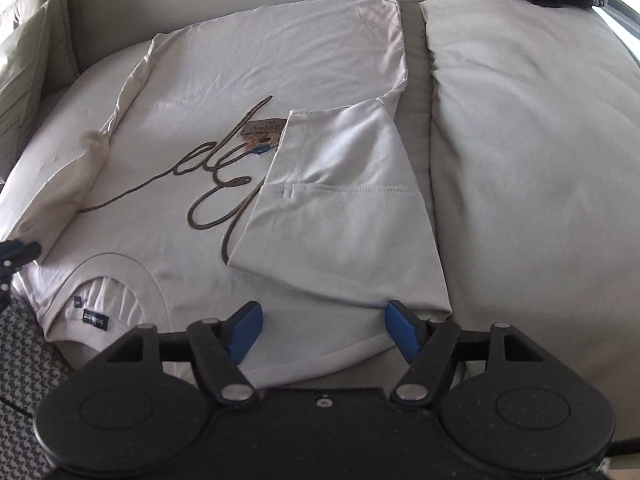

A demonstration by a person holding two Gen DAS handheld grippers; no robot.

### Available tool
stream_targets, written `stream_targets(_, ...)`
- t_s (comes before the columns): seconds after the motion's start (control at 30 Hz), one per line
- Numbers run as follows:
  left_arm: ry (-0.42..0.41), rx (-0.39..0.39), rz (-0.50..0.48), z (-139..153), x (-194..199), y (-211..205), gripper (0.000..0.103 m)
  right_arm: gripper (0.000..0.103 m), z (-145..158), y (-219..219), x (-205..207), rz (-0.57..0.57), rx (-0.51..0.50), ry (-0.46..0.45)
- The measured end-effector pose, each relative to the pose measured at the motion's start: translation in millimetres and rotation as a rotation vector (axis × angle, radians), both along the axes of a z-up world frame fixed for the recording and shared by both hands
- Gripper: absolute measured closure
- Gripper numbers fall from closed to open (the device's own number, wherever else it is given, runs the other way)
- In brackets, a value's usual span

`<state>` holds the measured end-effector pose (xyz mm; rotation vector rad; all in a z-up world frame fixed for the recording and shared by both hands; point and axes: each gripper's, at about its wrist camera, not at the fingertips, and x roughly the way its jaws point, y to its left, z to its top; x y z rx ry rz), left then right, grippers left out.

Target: Fold clothes

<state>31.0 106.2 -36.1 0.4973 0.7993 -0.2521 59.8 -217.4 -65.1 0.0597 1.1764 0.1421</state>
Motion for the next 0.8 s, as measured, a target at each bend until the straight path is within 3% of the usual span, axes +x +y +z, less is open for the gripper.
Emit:
stream_targets(0.13,-0.041,0.015,0.069,10,-10,18,0.073,0.031,-2,-4,-1,-0.008,0.019,-0.006)
stream_targets(0.2,-0.043,-0.035,0.142,13,-12,34,0.072,0.031,-3,-6,-2,-0.011,0.028,-0.010)
stream_targets(0.4,0.000,-0.409,0.373,17,-6,94,0.070,0.031,-1,-5,-6,-0.046,0.055,-0.030)
stream_targets(0.6,0.105,-0.548,0.392,-1,19,108,0.070,0.030,0,-3,-10,-0.073,0.071,-0.049)
stream_targets(0.67,0.181,-0.625,0.427,-9,36,114,0.076,0.030,1,0,-10,-0.077,0.073,-0.049)
stream_targets(0.7,0.213,-0.672,0.450,-13,42,120,0.092,0.030,1,1,-10,-0.079,0.074,-0.049)
stream_targets(0.73,0.231,-0.721,0.489,-17,45,128,0.101,0.030,2,2,-10,-0.081,0.075,-0.048)
stream_targets(0.8,0.237,-0.786,0.573,-21,45,141,0.101,0.030,3,4,-9,-0.085,0.085,-0.046)
